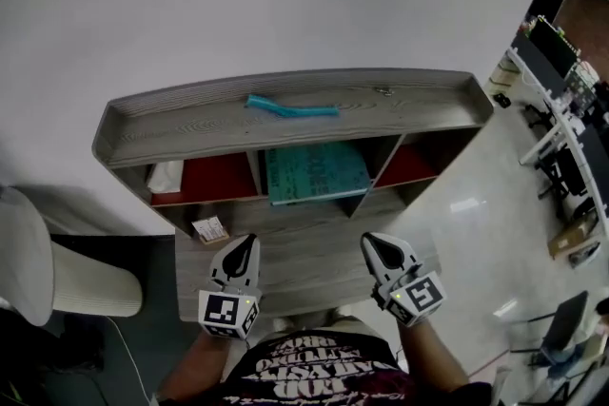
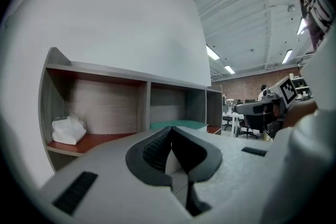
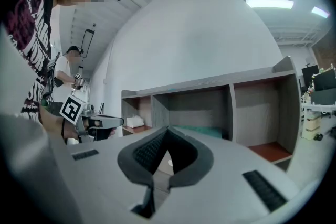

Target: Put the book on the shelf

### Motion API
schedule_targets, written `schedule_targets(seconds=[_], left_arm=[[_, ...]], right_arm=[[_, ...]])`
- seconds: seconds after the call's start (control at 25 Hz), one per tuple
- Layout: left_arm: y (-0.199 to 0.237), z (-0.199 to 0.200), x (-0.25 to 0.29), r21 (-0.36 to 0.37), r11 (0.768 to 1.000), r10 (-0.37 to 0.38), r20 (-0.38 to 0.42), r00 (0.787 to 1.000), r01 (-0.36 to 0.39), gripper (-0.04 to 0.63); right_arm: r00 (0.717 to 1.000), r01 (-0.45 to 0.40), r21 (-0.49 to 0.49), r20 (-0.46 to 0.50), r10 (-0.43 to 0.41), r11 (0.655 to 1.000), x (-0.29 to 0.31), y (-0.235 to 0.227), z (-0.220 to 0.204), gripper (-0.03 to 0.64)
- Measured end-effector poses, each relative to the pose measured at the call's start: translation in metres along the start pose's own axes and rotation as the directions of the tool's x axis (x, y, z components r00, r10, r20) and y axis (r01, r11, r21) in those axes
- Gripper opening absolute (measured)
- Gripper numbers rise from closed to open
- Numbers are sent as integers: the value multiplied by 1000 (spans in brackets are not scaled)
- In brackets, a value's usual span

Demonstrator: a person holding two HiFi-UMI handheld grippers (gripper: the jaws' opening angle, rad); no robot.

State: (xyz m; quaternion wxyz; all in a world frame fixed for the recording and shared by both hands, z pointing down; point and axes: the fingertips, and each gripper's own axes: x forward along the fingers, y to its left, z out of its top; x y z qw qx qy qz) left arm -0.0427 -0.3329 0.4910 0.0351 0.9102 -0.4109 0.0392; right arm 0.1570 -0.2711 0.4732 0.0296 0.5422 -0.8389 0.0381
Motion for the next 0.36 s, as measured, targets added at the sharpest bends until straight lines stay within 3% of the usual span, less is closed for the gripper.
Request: schedule_targets(seconds=[0.36], left_arm=[[-26,-3,19,9,995,-102,-10,995,102,6]], right_arm=[[999,48,-36,15,-47,998,-17,0,9,3]])
